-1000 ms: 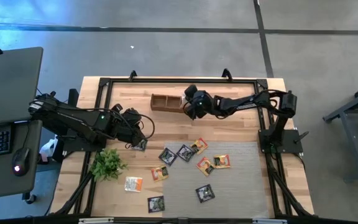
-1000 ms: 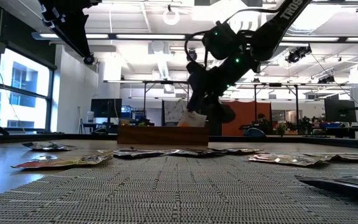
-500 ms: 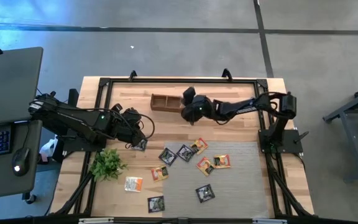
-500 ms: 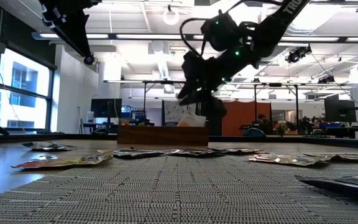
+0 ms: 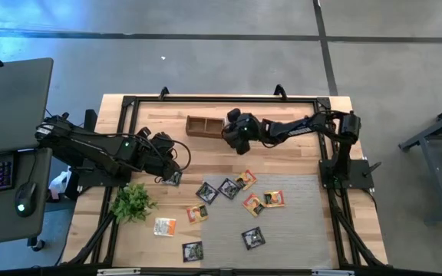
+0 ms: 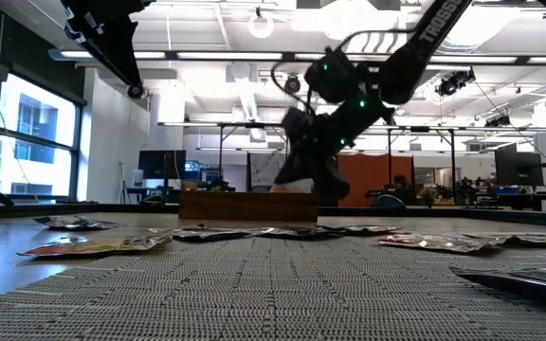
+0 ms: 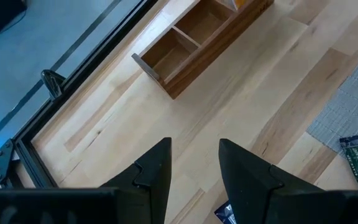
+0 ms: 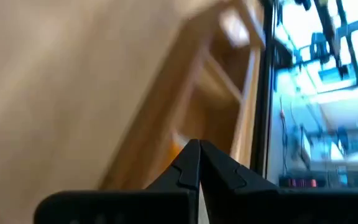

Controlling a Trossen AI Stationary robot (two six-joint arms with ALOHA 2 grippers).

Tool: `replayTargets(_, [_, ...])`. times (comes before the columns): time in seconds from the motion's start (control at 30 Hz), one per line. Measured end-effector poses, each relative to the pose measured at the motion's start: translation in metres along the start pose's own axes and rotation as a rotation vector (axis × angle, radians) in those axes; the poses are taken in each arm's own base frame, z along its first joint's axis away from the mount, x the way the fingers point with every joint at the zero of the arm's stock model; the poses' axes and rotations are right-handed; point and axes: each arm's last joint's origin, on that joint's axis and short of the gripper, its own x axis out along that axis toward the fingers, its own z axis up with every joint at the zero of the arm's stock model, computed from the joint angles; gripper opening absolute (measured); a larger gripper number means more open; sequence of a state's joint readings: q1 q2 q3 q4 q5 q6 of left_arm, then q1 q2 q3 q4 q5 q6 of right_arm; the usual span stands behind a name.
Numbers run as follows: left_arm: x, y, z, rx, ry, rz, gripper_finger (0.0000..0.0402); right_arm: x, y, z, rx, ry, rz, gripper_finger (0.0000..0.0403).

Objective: Pick & Place Tea
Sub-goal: Put the white tea bag into the right section of the wooden organizer

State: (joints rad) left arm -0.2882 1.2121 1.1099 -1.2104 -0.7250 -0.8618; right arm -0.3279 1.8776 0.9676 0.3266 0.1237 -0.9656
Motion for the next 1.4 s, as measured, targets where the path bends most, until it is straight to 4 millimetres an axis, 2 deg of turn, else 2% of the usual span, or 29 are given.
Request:
replayTargets(0.17, [0.0, 0.0, 0.0, 0.0, 0.0, 0.0, 0.0131, 0.009, 0.002, -0.016, -0.038, 0.11, -0.006, 0.0002])
replayTargets(0.33, [0.0, 0.0, 0.0, 0.0, 0.001, 0.0, 0.0131, 0.002, 0.001, -0.01, -0.053, 0.124, -0.027, 0.0001])
replayTargets(0.47, [0.0, 0.0, 0.0, 0.0, 0.0, 0.0, 0.0131, -0.014, -0.006, 0.01, -0.039, 0.065, -0.067, 0.0002])
replayTargets(0.63, [0.0, -0.001, -0.001, -0.011, 0.043, -0.041, 0.0131, -0.041, -0.011, 0.038, 0.094, -0.034, -0.077, 0.0001])
replayTargets(0.77, [0.001, -0.006, -0.004, -0.001, 0.129, -0.123, 0.0131, -0.069, -0.012, 0.065, 0.241, -0.237, 0.021, 0.0004])
replayTargets(0.87, [0.011, -0.016, -0.014, 0.134, 0.218, -0.247, 0.0131, -0.084, -0.007, 0.081, 0.326, -0.406, 0.188, 0.0003])
replayTargets(1.03, [0.028, -0.043, -0.029, 0.334, 0.275, -0.65, 0.0131, -0.098, 0.009, 0.102, 0.359, -0.549, 0.384, 0.0002])
replayTargets(1.13, [0.031, -0.065, -0.031, 0.337, 0.286, -0.927, 0.0131, -0.104, 0.024, 0.111, 0.328, -0.524, 0.417, 0.0004])
replayTargets(1.23, [0.026, -0.085, -0.034, 0.321, 0.294, -1.069, 0.0131, -0.108, 0.035, 0.118, 0.247, -0.493, 0.384, 0.0006])
replayTargets(1.4, [0.023, -0.113, -0.052, 0.137, 0.461, -1.056, 0.0131, -0.115, 0.044, 0.128, 0.186, -0.491, 0.326, 0.0003])
